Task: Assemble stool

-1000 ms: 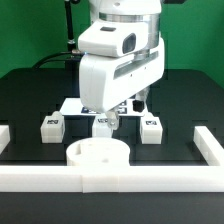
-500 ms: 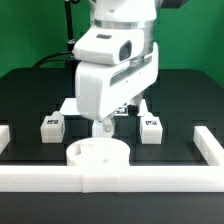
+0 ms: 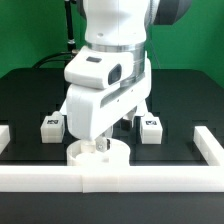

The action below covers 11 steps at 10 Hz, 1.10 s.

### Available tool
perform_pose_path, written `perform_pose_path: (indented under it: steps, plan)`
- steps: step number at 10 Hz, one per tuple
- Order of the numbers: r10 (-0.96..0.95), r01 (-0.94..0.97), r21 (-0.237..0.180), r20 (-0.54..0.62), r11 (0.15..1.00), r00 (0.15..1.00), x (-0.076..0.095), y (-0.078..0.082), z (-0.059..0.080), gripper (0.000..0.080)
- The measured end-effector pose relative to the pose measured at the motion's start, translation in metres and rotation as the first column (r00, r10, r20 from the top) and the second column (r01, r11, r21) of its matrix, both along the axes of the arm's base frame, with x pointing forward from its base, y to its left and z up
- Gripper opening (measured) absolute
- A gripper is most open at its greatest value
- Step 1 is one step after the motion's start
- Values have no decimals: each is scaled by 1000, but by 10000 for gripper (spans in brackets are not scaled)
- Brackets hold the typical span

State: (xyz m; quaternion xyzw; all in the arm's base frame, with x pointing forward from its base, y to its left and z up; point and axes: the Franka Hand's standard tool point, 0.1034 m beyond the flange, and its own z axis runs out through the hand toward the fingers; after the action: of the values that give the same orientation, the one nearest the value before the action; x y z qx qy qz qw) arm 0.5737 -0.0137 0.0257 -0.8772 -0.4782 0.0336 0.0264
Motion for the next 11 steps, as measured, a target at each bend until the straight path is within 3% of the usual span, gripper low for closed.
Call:
perform_pose_path:
  steps: [6, 8, 9, 10, 11]
  plan:
    - [-5, 5, 2, 0, 1000, 1000, -3, -2, -13, 649]
    - [-4, 4, 2, 0, 1000, 1000, -3, -2, -13, 393]
    - [-4, 4, 2, 0, 1000, 1000, -4, -2, -13, 393]
    - [-4, 4, 2, -1, 1000, 1000, -4, -2, -13, 211]
    - [-4, 4, 2, -1, 1000, 1000, -4, -2, -13, 82]
